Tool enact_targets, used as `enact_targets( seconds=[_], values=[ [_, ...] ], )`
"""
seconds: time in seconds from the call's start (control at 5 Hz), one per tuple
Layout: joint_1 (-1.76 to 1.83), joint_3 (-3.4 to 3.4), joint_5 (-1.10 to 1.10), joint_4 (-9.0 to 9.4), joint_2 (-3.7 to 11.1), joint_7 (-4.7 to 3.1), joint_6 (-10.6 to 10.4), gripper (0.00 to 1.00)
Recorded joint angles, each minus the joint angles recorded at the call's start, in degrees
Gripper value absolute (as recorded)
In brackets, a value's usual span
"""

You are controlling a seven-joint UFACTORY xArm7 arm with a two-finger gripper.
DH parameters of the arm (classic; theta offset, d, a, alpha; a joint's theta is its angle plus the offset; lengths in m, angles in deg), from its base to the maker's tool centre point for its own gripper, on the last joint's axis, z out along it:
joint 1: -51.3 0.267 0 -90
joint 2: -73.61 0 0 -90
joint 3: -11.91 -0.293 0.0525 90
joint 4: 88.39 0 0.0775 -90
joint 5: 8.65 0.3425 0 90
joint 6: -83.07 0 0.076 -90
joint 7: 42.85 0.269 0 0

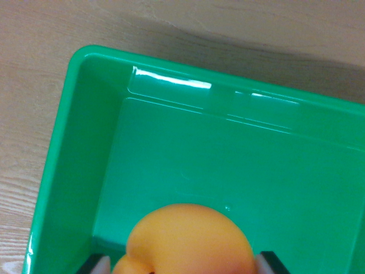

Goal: Pick fruit

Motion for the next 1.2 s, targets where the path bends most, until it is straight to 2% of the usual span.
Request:
enact_targets(
  seconds=[0.2,0.4,0.6,0.8,1.0,1.2],
  values=[
    [0.00,0.00,0.00,0.00,0.00,0.00,0.0,1.00],
    [0.00,0.01,-0.02,-0.98,-0.49,0.03,1.5,1.00],
    [0.00,0.01,-0.02,-0.98,-0.49,0.03,1.5,1.00],
    [-0.01,0.01,-0.03,-1.74,-0.87,0.05,2.6,1.00],
    [-0.01,0.01,-0.03,-1.74,-0.87,0.05,2.6,1.00],
    [-0.01,0.01,-0.04,-2.36,-1.19,0.07,3.5,1.00]
  ],
)
